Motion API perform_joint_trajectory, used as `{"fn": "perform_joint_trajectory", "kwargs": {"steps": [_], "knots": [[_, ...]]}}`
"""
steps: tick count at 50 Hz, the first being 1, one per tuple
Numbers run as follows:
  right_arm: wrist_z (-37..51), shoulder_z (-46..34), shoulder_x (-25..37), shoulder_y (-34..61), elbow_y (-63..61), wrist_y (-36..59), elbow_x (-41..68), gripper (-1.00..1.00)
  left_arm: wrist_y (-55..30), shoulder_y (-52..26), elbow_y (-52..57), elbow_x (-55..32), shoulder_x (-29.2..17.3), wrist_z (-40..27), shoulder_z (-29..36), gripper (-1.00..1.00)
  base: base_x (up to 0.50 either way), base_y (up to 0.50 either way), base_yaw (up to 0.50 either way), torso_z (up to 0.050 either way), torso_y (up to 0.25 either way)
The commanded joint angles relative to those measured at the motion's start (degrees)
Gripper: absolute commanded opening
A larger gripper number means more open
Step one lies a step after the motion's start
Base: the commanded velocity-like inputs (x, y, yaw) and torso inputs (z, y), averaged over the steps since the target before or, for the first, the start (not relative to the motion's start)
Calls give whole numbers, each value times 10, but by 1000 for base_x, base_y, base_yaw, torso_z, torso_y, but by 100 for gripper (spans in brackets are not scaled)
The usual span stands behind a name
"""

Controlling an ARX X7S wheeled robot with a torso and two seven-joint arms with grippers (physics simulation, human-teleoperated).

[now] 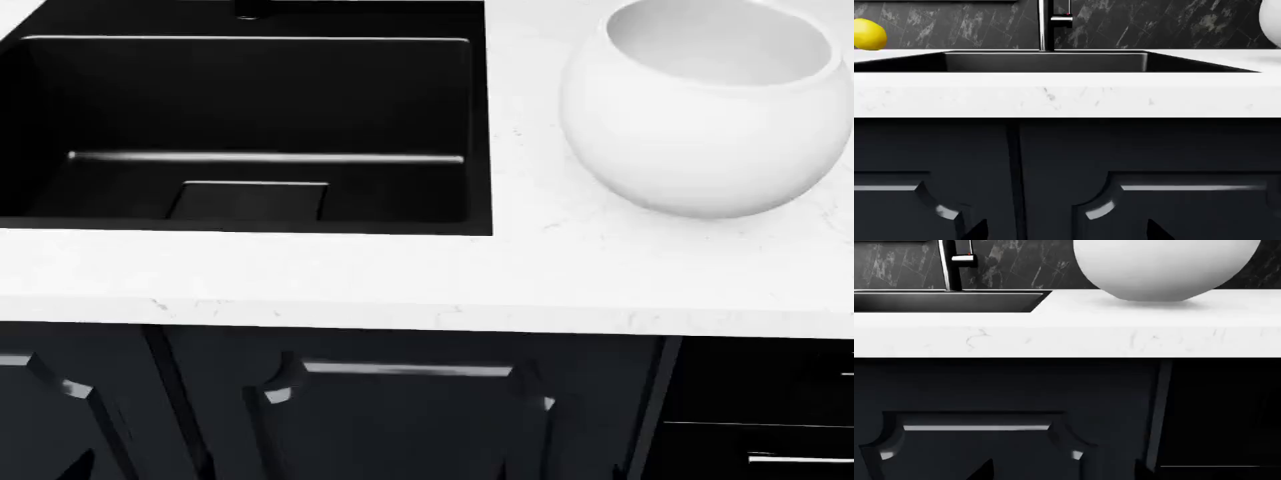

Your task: There is a mixed pile of frozen fruits and vegetables on the counter. Locate all the frozen vegetables and place the items in a bowl on the counter. Take all the frozen fruits and defrost them in a running sink.

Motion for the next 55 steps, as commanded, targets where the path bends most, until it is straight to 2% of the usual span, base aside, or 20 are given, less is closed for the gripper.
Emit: {"fn": "perform_joint_trajectory", "kwargs": {"steps": [1, 10, 11, 15, 21, 41, 55], "knots": [[7, 0, 5, 0, 0, 0, 5, 100, 4, -2, -6, -9, -9, -10, 0, 100, 0, 0, 0, 0, 0], [30, -30, 22, -3, -4, -7, 18, 100, -11, 5, 9, -24, -26, -25, 26, 100, 0, 0, 0, 0, 0], [31, -31, 24, -4, -4, -11, 19, 100, -25, -1, 9, -46, -21, -24, 19, 100, 0, 0, 0, 0, 0], [39, -36, 27, -4, -1, -14, 23, 100, 1, 2, -4, -43, -28, -30, 25, 100, 0, 0, 0, 0, 0], [47, -49, 35, -2, 5, -11, 19, 100, -19, -7, 7, -43, -32, -48, 30, 100, 0, -42, 0, 0, 0], [76, -65, 50, 4, 11, -7, 11, 100, -17, -10, -1, -49, -46, -76, 45, 100, 0, -500, 0, 0, 0], [90, -86, 62, 1, -5, -9, -1, 100, 14, -7, -1, -44, -58, -88, 59, 100, 0, -500, 0, 6, 0]]}}
